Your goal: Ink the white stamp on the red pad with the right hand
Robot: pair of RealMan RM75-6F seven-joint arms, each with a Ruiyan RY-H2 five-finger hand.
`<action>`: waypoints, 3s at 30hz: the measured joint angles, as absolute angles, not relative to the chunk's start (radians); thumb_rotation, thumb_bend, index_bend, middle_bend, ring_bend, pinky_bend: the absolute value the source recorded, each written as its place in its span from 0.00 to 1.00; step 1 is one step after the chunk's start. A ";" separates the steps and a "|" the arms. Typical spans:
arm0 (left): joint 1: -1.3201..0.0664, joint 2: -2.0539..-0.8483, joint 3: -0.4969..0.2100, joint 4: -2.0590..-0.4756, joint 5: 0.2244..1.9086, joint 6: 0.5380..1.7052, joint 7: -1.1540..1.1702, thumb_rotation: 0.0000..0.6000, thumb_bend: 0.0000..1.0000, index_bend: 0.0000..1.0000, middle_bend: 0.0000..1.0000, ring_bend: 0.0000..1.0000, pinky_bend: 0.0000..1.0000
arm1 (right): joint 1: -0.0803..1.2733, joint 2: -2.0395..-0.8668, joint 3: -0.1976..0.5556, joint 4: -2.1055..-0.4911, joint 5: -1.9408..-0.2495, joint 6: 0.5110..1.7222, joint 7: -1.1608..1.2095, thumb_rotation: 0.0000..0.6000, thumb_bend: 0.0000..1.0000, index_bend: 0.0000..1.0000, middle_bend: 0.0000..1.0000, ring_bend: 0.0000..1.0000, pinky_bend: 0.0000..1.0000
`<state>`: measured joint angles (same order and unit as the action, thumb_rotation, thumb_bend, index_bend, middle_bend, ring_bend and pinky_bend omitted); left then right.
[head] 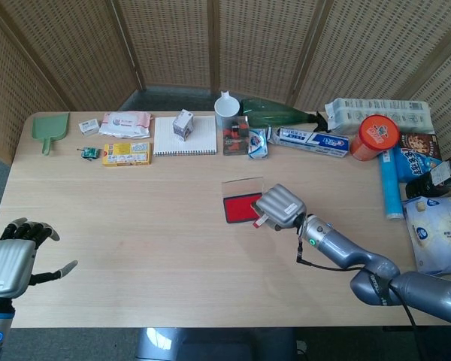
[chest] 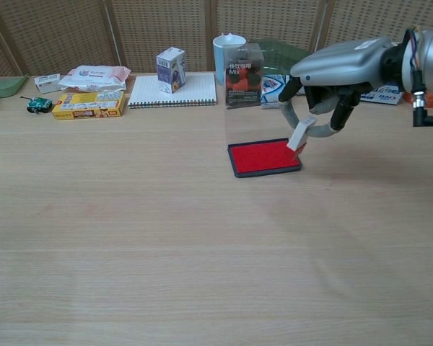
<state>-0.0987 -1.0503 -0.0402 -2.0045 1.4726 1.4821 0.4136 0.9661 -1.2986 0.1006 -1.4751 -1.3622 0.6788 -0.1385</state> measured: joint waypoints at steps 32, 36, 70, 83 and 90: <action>-0.082 -1.055 -0.022 -1.888 1.452 1.469 0.287 0.65 0.03 0.44 0.38 0.29 0.17 | 1.144 -1.559 0.126 -1.290 -0.882 0.680 -0.543 1.00 0.46 0.66 1.00 1.00 1.00; -0.082 -1.057 -0.022 -1.885 1.452 1.468 0.284 0.64 0.03 0.44 0.38 0.29 0.17 | 1.149 -1.570 0.106 -1.276 -0.872 0.673 -0.563 1.00 0.46 0.67 1.00 1.00 1.00; -0.075 -1.066 -0.016 -1.853 1.448 1.465 0.250 0.64 0.03 0.44 0.38 0.29 0.17 | 1.175 -1.604 0.073 -1.253 -0.822 0.688 -0.634 1.00 0.46 0.68 1.00 1.00 1.00; -0.093 -1.071 -0.022 -1.868 1.473 1.457 0.259 0.64 0.03 0.44 0.38 0.29 0.17 | 1.113 -1.381 0.070 -1.494 -0.807 0.801 -0.642 1.00 0.46 0.68 1.00 1.00 1.00; -0.096 -1.071 -0.020 -1.889 1.492 1.460 0.276 0.64 0.03 0.44 0.38 0.29 0.17 | 1.034 -1.279 0.018 -1.588 -0.819 0.856 -0.634 1.00 0.46 0.68 1.00 1.00 1.00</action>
<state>-0.0963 -1.0710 -0.0196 -1.8890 1.4919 1.4597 0.2760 1.0336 -1.2787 0.0177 -1.5880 -0.8193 0.8558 -0.6336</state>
